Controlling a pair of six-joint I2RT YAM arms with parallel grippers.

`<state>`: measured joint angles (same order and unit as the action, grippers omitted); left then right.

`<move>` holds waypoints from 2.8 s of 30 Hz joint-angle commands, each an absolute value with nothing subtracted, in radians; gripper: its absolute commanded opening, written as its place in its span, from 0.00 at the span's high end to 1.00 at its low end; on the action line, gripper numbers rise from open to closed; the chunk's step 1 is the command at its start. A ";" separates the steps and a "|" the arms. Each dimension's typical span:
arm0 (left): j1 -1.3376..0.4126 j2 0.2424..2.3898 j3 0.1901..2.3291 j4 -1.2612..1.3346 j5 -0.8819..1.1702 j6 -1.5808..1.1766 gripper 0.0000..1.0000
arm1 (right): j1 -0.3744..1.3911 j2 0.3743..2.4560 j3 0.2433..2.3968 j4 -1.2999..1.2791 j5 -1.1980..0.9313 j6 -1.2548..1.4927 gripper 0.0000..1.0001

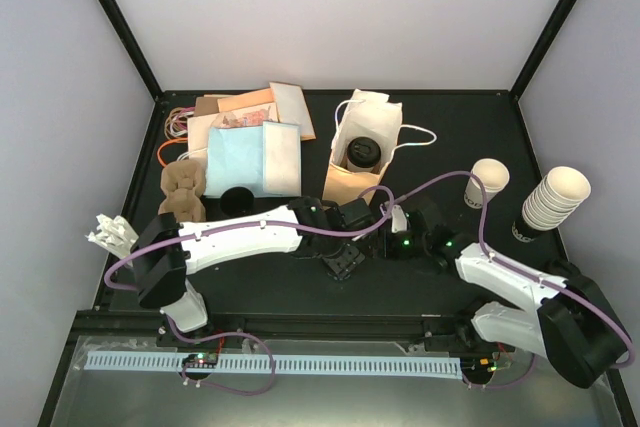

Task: Pack the takeout coffee

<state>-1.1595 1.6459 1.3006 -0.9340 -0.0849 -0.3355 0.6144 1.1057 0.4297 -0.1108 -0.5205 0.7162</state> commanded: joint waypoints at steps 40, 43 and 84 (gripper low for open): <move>-1.150 1.658 1.282 -0.907 -0.028 -0.287 0.26 | 0.565 1.024 0.504 -0.214 -0.413 0.652 0.22; -1.149 1.659 1.289 -0.911 -0.030 -0.287 0.25 | 0.560 0.977 0.525 -0.271 -0.364 0.632 0.20; -0.771 0.910 1.087 -0.765 -0.042 -0.456 0.01 | 1.090 1.024 0.902 -0.840 0.183 0.627 0.00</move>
